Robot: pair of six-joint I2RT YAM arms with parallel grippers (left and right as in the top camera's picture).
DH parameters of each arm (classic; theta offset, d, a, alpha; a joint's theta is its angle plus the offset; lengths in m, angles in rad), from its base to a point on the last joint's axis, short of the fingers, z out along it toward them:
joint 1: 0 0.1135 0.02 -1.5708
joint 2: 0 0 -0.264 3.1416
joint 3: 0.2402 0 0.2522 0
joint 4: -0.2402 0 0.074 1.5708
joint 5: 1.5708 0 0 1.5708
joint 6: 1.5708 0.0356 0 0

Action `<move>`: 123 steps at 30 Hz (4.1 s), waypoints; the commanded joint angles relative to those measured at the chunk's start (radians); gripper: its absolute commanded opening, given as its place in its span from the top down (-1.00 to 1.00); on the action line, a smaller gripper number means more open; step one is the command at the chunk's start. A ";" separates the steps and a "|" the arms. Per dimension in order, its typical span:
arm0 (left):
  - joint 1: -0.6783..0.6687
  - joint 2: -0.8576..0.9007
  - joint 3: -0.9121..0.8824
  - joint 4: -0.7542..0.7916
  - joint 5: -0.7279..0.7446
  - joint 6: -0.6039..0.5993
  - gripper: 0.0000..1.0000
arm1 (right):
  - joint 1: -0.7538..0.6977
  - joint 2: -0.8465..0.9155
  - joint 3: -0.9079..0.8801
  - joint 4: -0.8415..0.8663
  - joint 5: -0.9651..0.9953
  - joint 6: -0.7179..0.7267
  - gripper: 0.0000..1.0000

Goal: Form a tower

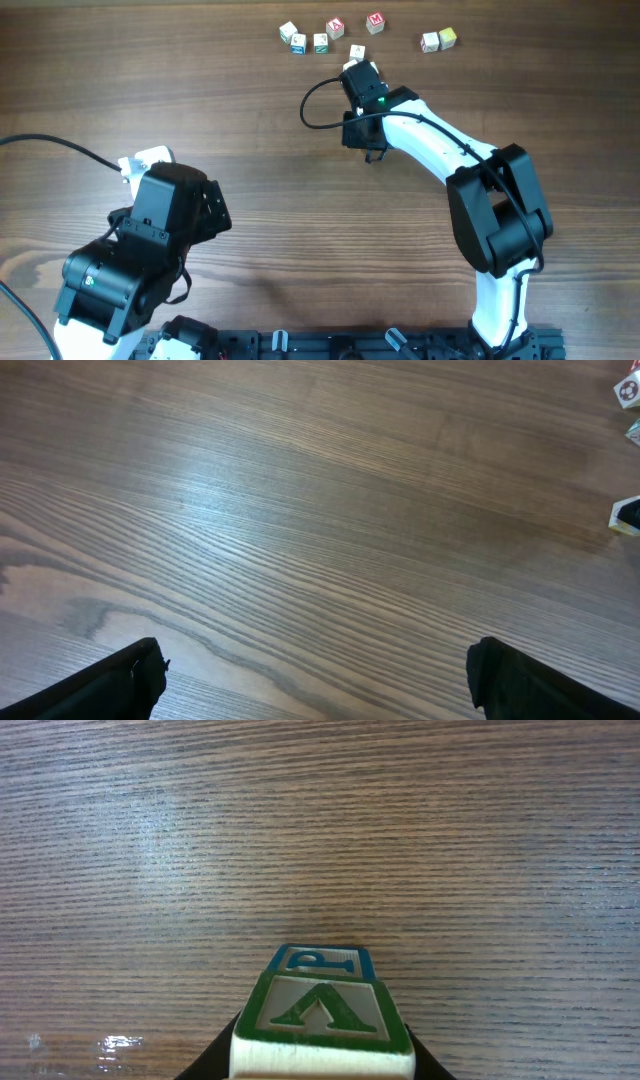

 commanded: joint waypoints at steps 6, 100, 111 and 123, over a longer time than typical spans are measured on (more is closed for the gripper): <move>0.006 0.000 -0.003 0.000 -0.002 -0.010 -1.00 | 0.003 0.016 0.021 -0.058 -0.050 -0.013 0.58; 0.006 0.000 -0.003 0.000 -0.002 -0.010 -1.00 | 0.003 -0.096 0.046 -0.032 -0.007 -0.040 -0.29; 0.006 0.000 -0.003 0.000 -0.002 -0.010 -1.00 | 0.003 -0.096 0.046 -0.016 0.004 -0.039 -0.28; 0.006 0.000 -0.003 0.000 -0.002 -0.010 -1.00 | 0.003 -0.095 0.030 -0.024 0.017 -0.021 -0.50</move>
